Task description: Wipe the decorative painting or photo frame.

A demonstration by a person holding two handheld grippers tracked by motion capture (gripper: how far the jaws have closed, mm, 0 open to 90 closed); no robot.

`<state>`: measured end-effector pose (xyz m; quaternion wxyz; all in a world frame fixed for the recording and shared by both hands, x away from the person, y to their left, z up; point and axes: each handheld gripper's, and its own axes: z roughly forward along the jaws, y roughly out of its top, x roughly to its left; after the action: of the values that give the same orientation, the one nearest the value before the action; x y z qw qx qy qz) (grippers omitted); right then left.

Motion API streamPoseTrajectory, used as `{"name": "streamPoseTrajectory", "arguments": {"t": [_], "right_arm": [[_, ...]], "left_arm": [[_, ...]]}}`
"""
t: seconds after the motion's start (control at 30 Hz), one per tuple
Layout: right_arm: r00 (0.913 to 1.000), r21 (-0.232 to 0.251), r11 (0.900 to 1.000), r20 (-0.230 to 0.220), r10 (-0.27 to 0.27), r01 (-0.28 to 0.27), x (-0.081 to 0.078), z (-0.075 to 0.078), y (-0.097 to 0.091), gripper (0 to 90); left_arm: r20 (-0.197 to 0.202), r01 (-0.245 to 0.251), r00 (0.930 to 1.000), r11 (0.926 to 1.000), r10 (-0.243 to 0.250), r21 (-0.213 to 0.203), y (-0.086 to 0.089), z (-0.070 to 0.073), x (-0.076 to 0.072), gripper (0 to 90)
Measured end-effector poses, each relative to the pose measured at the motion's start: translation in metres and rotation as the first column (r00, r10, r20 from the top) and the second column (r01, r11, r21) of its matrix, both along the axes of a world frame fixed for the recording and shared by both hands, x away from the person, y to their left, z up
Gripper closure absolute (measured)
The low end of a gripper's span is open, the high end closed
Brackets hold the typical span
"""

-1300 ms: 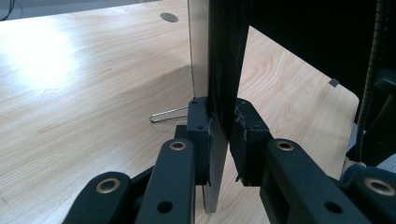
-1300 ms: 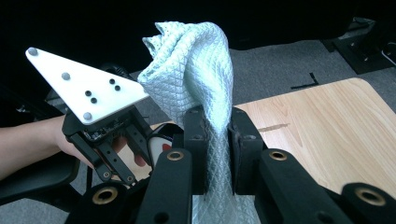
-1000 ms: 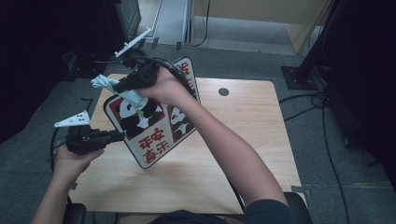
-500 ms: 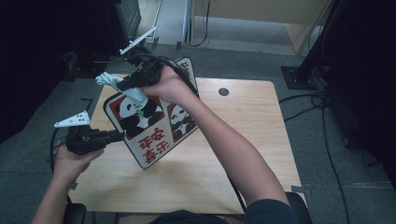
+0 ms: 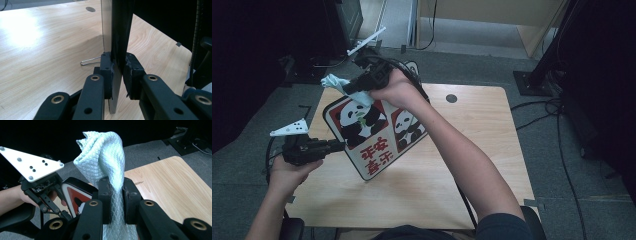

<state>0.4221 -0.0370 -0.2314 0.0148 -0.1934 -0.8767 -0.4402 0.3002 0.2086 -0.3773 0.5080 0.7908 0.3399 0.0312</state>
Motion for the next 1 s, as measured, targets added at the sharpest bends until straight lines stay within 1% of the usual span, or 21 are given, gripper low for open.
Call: {"name": "streamPoseTrajectory", "arguments": {"t": [0.1, 0.37, 0.73, 1.0], "right_arm": [[1.0000, -0.001, 1.0000, 0.005, -0.004, 0.004, 0.001, 0.000, -0.002, 79.8], [0.9996, 0.001, 0.9996, -0.006, -0.029, 0.029, 0.006, 0.000, -0.009, 79.8], [0.9993, 0.002, 0.9993, 0.005, -0.038, 0.038, 0.010, 0.000, -0.017, 79.7], [0.9987, 0.004, 0.9987, -0.001, -0.050, 0.050, 0.013, 0.000, -0.022, 79.7]], "left_arm": [[-0.001, 0.001, 1.0000, 1.0000, -0.001, -0.001, 0.000, 0.000, 0.000, 78.7], [-0.002, 0.001, 1.0000, 1.0000, -0.001, 0.002, 0.001, 0.000, 0.000, 78.8], [-0.006, -0.001, 1.0000, 1.0000, 0.001, 0.000, 0.001, 0.000, 0.000, 79.2], [-0.008, 0.000, 1.0000, 1.0000, 0.000, -0.001, 0.001, 0.000, 0.000, 79.3]]}}
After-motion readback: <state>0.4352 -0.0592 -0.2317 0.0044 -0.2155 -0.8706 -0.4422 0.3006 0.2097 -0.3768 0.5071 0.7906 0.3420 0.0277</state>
